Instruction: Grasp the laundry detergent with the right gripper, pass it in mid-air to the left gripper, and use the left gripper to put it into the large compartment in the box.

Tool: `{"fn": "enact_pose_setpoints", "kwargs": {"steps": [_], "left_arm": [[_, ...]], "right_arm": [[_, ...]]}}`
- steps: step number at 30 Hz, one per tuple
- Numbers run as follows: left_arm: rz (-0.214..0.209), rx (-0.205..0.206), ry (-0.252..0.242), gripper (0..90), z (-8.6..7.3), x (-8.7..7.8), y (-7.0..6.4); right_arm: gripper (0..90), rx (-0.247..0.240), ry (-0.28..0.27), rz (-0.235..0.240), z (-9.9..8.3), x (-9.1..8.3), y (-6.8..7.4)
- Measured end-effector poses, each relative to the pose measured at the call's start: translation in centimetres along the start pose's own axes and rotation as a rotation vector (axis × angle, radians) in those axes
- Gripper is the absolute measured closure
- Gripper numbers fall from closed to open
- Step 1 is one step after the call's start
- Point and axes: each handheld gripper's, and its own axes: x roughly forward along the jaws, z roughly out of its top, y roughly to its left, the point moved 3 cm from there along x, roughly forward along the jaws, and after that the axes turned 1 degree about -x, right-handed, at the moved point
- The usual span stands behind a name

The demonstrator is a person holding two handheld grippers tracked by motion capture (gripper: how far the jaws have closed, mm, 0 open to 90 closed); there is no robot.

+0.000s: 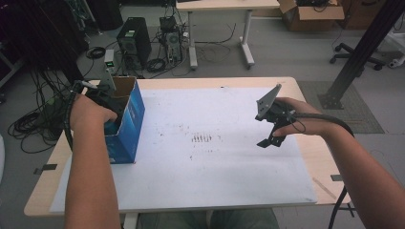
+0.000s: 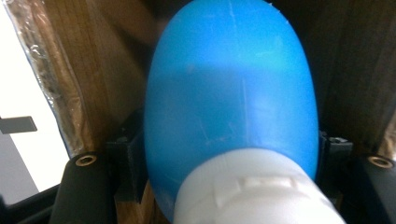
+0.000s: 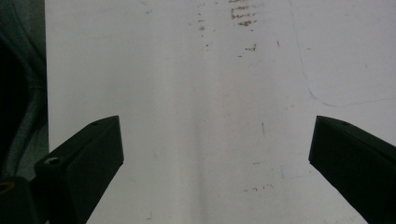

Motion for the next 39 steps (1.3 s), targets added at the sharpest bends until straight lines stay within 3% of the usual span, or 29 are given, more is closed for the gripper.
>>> {"fn": "enact_pose_setpoints", "kwargs": {"steps": [10, 20, 29, 39], "left_arm": [[0.000, 0.001, -0.027, 29.1, -0.3, -0.8, -0.2], [0.033, 0.021, -0.036, 24.7, -0.7, -2.0, -0.4], [0.025, 0.009, -0.036, 25.1, -1.1, -2.4, -0.4], [0.028, 0.008, -0.045, 19.3, -1.7, -3.4, -0.6]], "right_arm": [[3.1, -0.001, -0.003, -0.001, -0.1, -0.1, 0.1], [3.2, -0.008, -0.010, -0.003, -0.2, -0.1, 0.1], [3.1, -0.007, -0.012, -0.001, -0.2, -0.2, 0.3], [3.1, -0.019, -0.019, -0.004, -0.1, -0.4, 0.5]]}}
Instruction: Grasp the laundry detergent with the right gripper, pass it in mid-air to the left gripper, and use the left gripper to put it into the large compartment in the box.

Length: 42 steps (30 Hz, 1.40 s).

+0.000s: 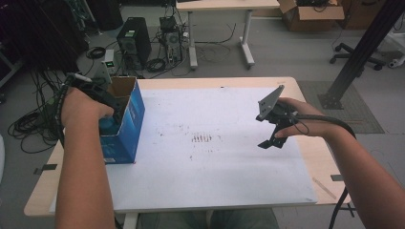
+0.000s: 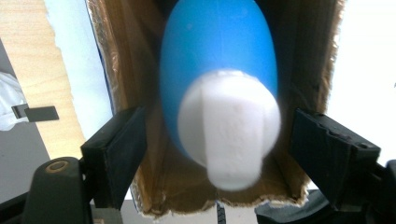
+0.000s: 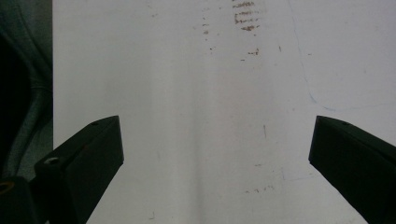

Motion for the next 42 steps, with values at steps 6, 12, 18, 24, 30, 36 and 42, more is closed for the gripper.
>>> {"fn": "enact_pose_setpoints", "kwargs": {"steps": [6, 12, 18, 24, 30, 36, 42], "left_arm": [[0.027, 0.003, -0.005, 11.7, -0.3, -0.9, -0.2], [0.032, 0.018, -0.017, 9.2, -0.6, -1.8, -0.5], [0.041, 0.035, -0.025, 4.2, -0.8, -2.8, -1.2], [0.052, 0.070, -0.054, 0.2, -0.9, -4.6, -2.4], [0.062, 0.171, -0.079, 0.2, -0.8, -6.9, -4.4], [0.096, 0.292, -0.086, 0.3, -0.7, -8.8, -7.4], [0.085, 0.439, -0.113, 0.2, -0.7, -10.3, -10.1]], "right_arm": [[3.1, -0.003, -0.002, -0.002, 0.0, -0.1, 0.1], [3.1, -0.005, -0.004, -0.002, -0.1, -0.3, 0.1], [3.2, -0.005, -0.003, -0.003, 0.0, -0.4, 0.2], [3.1, -0.007, -0.001, -0.007, 0.0, -0.8, 0.1], [3.1, -0.005, 0.002, -0.012, 0.0, -1.0, -0.1], [3.1, -0.004, 0.009, -0.014, 0.0, -1.2, -0.3], [3.1, 0.004, 0.017, -0.011, -0.1, -1.2, -0.6]]}}
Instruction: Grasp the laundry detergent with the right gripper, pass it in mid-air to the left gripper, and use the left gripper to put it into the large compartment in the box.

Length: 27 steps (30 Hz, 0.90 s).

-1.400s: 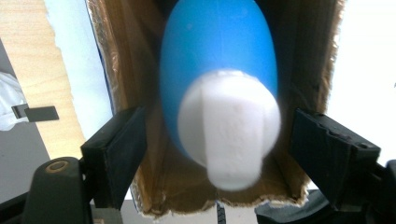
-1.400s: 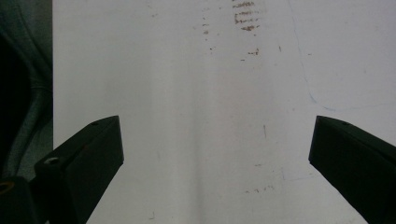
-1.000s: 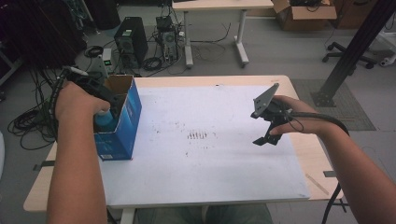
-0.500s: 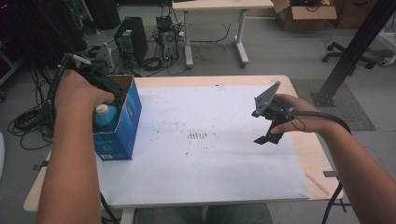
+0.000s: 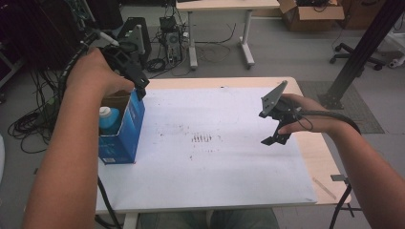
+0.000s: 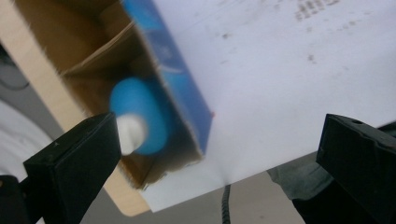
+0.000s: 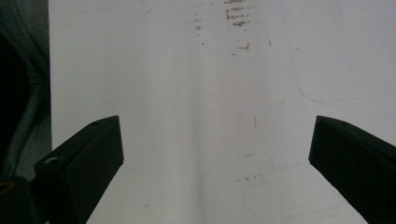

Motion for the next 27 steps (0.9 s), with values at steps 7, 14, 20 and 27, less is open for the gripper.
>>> {"fn": "enact_pose_setpoints", "kwargs": {"steps": [7, 14, 20, 27], "left_arm": [[-0.033, 0.117, -0.018, 0.2, 1.2, -0.5, -2.1], [-0.050, 0.237, -0.032, 0.3, 1.6, -0.6, -4.3], [-0.045, 0.346, -0.026, 0.3, 1.8, -0.4, -6.4], [-0.028, 0.494, -0.012, 0.2, 1.9, 0.4, -8.6]], "right_arm": [[3.1, 0.010, 0.010, 0.004, -0.1, 0.1, -0.4], [3.1, 0.012, 0.019, 0.004, -0.2, 0.1, -0.7], [3.2, 0.017, 0.033, 0.008, -0.3, 0.1, -0.9], [3.2, 0.021, 0.048, 0.008, -0.4, 0.1, -1.0]]}}
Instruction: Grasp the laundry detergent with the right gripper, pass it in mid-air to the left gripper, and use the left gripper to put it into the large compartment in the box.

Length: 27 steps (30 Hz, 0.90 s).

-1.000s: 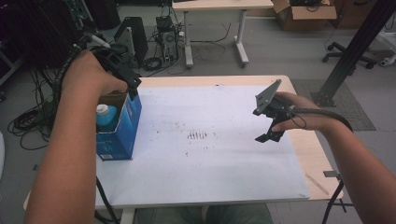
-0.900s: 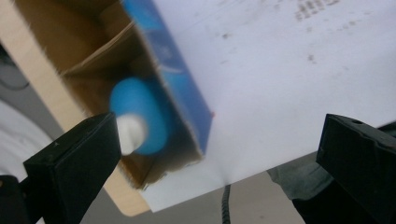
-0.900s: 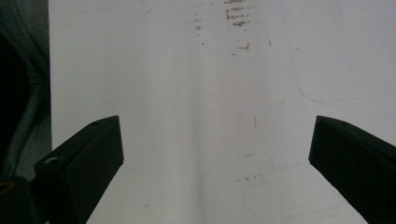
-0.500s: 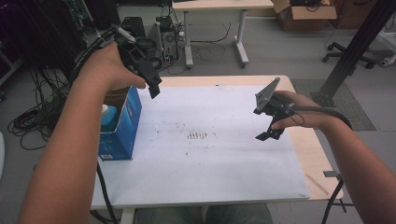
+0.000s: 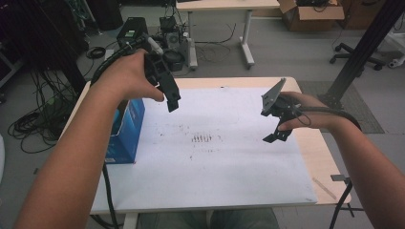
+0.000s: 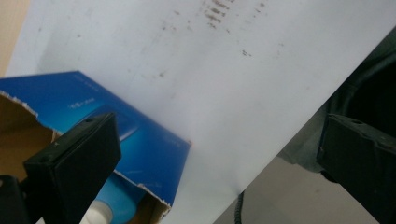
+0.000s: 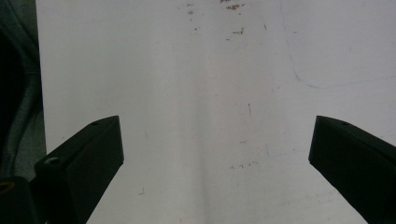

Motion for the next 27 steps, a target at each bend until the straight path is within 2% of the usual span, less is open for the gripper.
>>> {"fn": "enact_pose_setpoints", "kwargs": {"steps": [2, 5, 7, 11, 15, 19, 24, 27], "left_arm": [[0.014, 0.055, 0.005, 0.2, 0.2, 0.4, -0.5], [0.007, 0.141, -0.002, 0.3, 0.4, 1.0, -1.1], [0.018, 0.181, -0.008, 0.3, 0.5, 1.7, -1.3], [-0.004, 0.224, -0.001, 0.3, 0.7, 3.1, -1.8], [-0.003, 0.297, 0.008, 0.3, 0.9, 3.9, -2.5], [-0.006, 0.345, 0.021, 0.2, 0.9, 4.7, -3.1], [-0.013, 0.390, 0.035, 0.2, 0.9, 5.7, -3.8], [-0.012, 0.401, 0.043, 0.2, 1.1, 6.0, -3.9]], "right_arm": [[3.2, 0.003, 0.005, 0.002, -0.1, 0.1, 0.0], [3.2, 0.006, 0.010, 0.003, -0.2, 0.2, 0.1], [3.2, 0.004, 0.015, 0.005, -0.2, 0.3, 0.1], [3.2, 0.002, 0.017, 0.009, -0.1, 0.5, 0.3], [3.3, 0.000, 0.027, 0.017, -0.1, 0.9, 0.4], [3.3, 0.000, 0.030, 0.018, -0.1, 1.1, 0.5], [3.4, 0.001, 0.043, 0.027, 0.0, 1.7, 0.9], [3.4, 0.002, 0.047, 0.029, -0.1, 1.8, 1.0]]}}
